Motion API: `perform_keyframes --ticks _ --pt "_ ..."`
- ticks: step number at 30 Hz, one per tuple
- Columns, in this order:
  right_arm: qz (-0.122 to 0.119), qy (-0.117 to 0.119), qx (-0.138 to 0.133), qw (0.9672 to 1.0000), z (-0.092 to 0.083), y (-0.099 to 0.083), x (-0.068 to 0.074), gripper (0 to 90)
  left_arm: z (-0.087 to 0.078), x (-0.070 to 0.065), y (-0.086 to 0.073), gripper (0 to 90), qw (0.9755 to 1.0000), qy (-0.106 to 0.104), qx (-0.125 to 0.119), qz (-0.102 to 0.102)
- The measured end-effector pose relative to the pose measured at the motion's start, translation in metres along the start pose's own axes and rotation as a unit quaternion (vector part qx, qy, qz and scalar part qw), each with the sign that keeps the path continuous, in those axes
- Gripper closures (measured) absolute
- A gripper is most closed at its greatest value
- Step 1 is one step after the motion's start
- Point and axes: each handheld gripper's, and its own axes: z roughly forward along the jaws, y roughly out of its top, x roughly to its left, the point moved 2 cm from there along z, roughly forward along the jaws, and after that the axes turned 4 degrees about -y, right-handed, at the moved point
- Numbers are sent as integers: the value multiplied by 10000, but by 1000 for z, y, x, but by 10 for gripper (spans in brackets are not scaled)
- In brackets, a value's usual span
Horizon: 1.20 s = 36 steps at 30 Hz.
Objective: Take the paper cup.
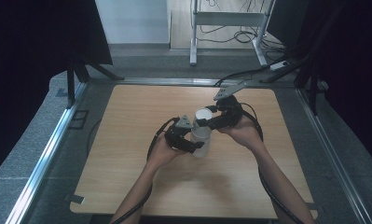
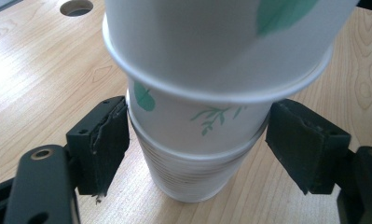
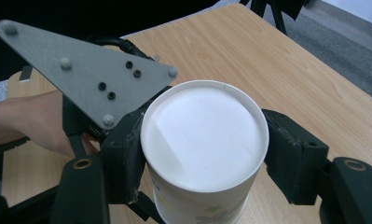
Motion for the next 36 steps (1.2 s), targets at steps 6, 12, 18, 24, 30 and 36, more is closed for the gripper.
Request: perform_keyframes --ticks 6,12,18,24,30,36 --pt "14 6 -45 10000 -8 7 1 347 0 0 0 214 10000 4 -2 14" --pt "-11 -24 -66 10000 -14 12 1 351 0 0 0 214 10000 13 13 41" --pt "-40 -53 -69 10000 -20 18 3 354 0 0 -1 213 10000 24 45 61" --pt "-67 -99 -92 9999 -26 26 5 357 0 1 -1 195 10000 30 52 48" --pt "-74 -122 -111 9998 -34 31 6 359 -2 2 -2 139 10000 -6 1 -33" --pt "-69 -140 -151 9998 -43 34 6 358 -5 1 -2 99 10000 -81 -42 -36"
